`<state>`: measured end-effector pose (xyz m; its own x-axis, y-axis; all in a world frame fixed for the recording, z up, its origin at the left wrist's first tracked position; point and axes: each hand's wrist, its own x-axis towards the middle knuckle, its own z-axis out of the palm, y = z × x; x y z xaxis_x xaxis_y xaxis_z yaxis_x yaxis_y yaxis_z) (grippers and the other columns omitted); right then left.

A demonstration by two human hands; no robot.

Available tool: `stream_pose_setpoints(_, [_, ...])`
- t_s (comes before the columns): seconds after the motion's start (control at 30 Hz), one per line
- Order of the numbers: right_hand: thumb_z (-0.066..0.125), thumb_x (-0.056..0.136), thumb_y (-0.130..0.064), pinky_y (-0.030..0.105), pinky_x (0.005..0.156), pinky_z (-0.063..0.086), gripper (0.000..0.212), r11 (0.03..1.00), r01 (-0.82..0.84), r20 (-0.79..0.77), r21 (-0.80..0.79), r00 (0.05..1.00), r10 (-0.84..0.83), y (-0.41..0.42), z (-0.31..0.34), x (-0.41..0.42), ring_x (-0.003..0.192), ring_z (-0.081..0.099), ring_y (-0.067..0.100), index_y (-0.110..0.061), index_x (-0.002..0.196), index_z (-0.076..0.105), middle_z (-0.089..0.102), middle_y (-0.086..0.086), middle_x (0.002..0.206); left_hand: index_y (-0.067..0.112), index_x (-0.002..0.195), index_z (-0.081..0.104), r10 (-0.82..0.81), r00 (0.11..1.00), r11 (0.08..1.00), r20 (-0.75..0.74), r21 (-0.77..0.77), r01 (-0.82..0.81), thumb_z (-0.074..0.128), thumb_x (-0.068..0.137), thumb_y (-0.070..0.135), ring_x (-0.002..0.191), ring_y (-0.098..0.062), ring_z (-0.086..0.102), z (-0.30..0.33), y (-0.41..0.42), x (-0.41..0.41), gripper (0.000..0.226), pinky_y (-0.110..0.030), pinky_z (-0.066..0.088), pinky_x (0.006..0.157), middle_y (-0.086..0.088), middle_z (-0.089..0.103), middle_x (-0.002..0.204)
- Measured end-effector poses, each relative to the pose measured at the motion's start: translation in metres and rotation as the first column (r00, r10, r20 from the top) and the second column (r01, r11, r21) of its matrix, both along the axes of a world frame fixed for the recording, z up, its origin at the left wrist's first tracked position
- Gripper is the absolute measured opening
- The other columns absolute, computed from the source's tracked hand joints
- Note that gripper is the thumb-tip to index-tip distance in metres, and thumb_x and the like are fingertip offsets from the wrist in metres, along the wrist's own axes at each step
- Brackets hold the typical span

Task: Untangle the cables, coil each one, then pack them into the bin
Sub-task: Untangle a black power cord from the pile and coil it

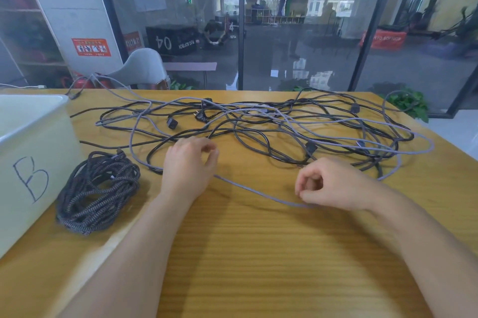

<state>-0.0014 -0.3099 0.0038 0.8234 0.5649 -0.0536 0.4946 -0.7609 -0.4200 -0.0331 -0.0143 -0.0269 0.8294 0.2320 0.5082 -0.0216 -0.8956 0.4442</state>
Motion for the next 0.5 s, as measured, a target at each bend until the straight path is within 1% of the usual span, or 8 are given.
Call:
stream_pose_setpoints(0.07, [0.077,0.084,-0.039,0.028,0.071,0.050,0.007,1.000,0.009,0.134,0.030,0.991,-0.013,0.003,-0.010,0.005,0.076,0.062,0.002,-0.041,0.089,0.072,0.069,-0.020,0.079,0.024,0.121,0.074,0.053,0.998,0.998,-0.046,0.045,-0.051,0.065,0.098,0.034,0.121,-0.022,0.059,-0.004,0.007,0.003,0.026,-0.039,0.040,0.103,0.004,0.071,0.122])
stream_pose_setpoints(0.1, [0.076,0.086,-0.045,0.028,0.076,0.049,0.012,0.999,0.008,0.187,0.052,0.982,-0.018,0.004,-0.015,0.007,0.084,0.060,0.000,-0.045,0.096,0.070,0.067,-0.021,0.085,0.025,0.125,0.072,0.067,0.993,0.997,-0.100,0.053,-0.062,0.064,0.099,0.037,0.125,-0.023,0.057,-0.006,0.009,0.004,0.030,-0.041,0.040,0.105,0.003,0.069,0.127])
stream_pose_setpoints(0.17, [0.071,0.091,-0.050,0.028,0.087,0.048,0.024,0.996,-0.005,0.225,0.094,0.974,-0.016,0.005,-0.021,0.009,0.099,0.053,-0.005,-0.047,0.115,0.067,0.062,-0.024,0.101,0.028,0.128,0.071,0.073,0.976,0.995,-0.205,0.080,-0.058,0.062,0.099,0.040,0.123,-0.023,0.058,-0.009,0.012,0.006,0.032,-0.042,0.044,0.104,0.004,0.070,0.126])
stream_pose_setpoints(0.23, [0.068,0.095,-0.048,0.029,0.101,0.045,0.036,0.991,-0.012,0.231,0.130,0.973,-0.018,0.006,-0.022,0.008,0.114,0.047,-0.007,-0.044,0.130,0.063,0.057,-0.027,0.121,0.030,0.122,0.073,0.056,0.972,0.996,-0.227,0.085,-0.038,0.067,0.096,0.038,0.116,-0.022,0.061,-0.008,0.011,0.005,0.028,-0.042,0.048,0.101,0.007,0.072,0.117])
stream_pose_setpoints(0.3, [0.065,0.099,-0.044,0.032,0.114,0.037,0.046,0.988,0.006,0.248,0.155,0.968,-0.044,0.009,-0.021,0.006,0.134,0.040,0.001,-0.042,0.144,0.055,0.048,-0.023,0.143,0.029,0.116,0.074,0.027,0.978,1.000,-0.207,0.010,-0.026,0.071,0.093,0.028,0.104,-0.018,0.065,-0.005,0.008,0.002,0.023,-0.041,0.052,0.096,0.012,0.072,0.104])
stream_pose_setpoints(0.37, [0.062,0.102,-0.041,0.033,0.121,0.028,0.055,0.983,0.054,0.256,0.174,0.962,-0.098,0.012,-0.020,0.005,0.147,0.029,0.005,-0.040,0.154,0.045,0.036,-0.019,0.159,0.027,0.115,0.072,-0.019,0.980,0.997,-0.200,-0.082,0.002,0.069,0.090,0.015,0.090,-0.013,0.064,-0.002,0.001,0.001,0.028,-0.036,0.055,0.087,0.016,0.069,0.092])
stream_pose_setpoints(0.43, [0.061,0.103,-0.041,0.034,0.122,0.027,0.057,0.987,0.086,0.264,0.139,0.957,-0.121,0.014,-0.021,0.007,0.149,0.030,0.008,-0.036,0.157,0.042,0.039,-0.016,0.160,0.028,0.117,0.069,-0.089,0.968,0.986,-0.234,-0.156,0.053,0.068,0.087,0.012,0.082,-0.010,0.062,0.001,-0.006,-0.002,0.035,-0.034,0.056,0.082,0.015,0.068,0.087])
stream_pose_setpoints(0.5, [0.063,0.101,-0.040,0.036,0.119,0.035,0.056,0.991,0.101,0.261,0.082,0.958,-0.119,0.015,-0.024,0.010,0.139,0.041,0.011,-0.032,0.154,0.047,0.052,-0.014,0.149,0.031,0.116,0.067,-0.201,0.936,0.958,-0.288,-0.258,0.126,0.073,0.081,0.018,0.072,-0.005,0.062,0.006,-0.014,-0.006,0.037,-0.035,0.058,0.081,0.014,0.068,0.082])
